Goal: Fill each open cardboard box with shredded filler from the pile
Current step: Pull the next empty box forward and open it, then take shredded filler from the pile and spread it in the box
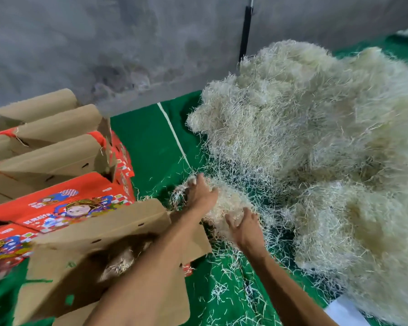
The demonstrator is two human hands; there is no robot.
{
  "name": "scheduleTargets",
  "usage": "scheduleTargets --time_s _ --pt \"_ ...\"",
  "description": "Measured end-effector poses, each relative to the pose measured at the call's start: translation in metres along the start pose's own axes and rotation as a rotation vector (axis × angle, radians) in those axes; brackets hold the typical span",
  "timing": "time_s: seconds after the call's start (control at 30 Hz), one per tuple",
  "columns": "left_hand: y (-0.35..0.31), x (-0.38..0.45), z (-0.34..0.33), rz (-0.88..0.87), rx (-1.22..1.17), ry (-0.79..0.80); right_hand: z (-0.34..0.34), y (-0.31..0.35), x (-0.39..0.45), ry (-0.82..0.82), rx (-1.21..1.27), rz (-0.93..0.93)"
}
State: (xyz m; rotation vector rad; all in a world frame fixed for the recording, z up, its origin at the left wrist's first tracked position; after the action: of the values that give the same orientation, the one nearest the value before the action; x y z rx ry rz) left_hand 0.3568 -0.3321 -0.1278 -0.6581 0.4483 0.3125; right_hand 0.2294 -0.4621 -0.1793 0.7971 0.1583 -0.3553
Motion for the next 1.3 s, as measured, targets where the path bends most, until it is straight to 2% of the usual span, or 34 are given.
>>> scheduleTargets --time_s 0.07,0.2,0.3,0.4,0.43,0.53,0.6,0.67,0.77,0.87,0.93,1.07,1.1,1.23,1.3 --pt "-0.005 0.034 -0.005 0.073 -0.014 0.021 -0.013 -0.016 0.013 0.027 -0.077 -0.009" --pt "0.002 0.083 -0.020 0.277 0.070 0.102 -0.020 -0.029 0.031 -0.181 -0.049 0.069" --pt "0.011 0.082 -0.045 0.342 0.290 0.147 -0.021 -0.038 0.038 -0.274 0.057 0.019" --pt "-0.006 0.056 -0.076 0.366 0.238 0.177 -0.019 -0.034 0.049 -0.309 0.109 0.094" --pt "-0.011 0.045 -0.087 0.374 0.219 0.216 -0.020 -0.032 0.055 -0.295 0.194 0.093" --pt "-0.018 0.015 -0.105 0.382 0.138 0.284 -0.029 -0.028 0.068 -0.184 0.675 -0.033" --pt "-0.018 0.007 -0.100 0.423 -0.055 0.330 -0.027 -0.019 0.070 -0.142 0.840 -0.071" --pt "-0.025 -0.004 -0.080 0.418 -0.256 0.335 -0.015 -0.004 0.065 -0.181 0.910 -0.094" --pt "-0.052 -0.027 -0.031 0.285 -0.432 0.252 0.024 0.043 0.060 -0.298 0.863 0.011" --pt "-0.082 -0.058 0.035 0.163 -0.562 0.172 0.072 0.114 0.046 -0.357 0.921 0.178" --pt "-0.090 -0.082 0.082 0.082 -0.668 0.126 0.108 0.168 0.023 -0.378 0.943 0.366" --pt "-0.062 -0.133 0.176 -0.013 -0.869 0.074 0.136 0.262 -0.037 -0.234 0.919 0.624" --pt "-0.049 -0.141 0.195 -0.031 -0.954 0.122 0.134 0.276 -0.051 -0.209 0.922 0.654" --pt "0.013 -0.186 0.226 -0.100 -1.285 0.492 0.100 0.311 -0.109 -0.178 0.893 0.714" --pt "0.059 -0.198 0.225 -0.057 -1.284 0.460 0.062 0.311 -0.133 -0.151 0.816 0.723"
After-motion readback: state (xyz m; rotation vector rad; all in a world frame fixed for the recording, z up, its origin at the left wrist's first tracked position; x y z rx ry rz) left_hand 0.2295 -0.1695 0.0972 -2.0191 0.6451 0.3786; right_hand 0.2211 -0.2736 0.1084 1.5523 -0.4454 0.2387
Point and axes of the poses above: each hand's wrist, its own x-axis towards the middle knuckle, its own z-axis out of the back of the hand, y = z × x, the point moved 7 cm from there along x, towards the middle knuckle, and after that the axes turned 15 degrees about z, right-handed, at the moved point
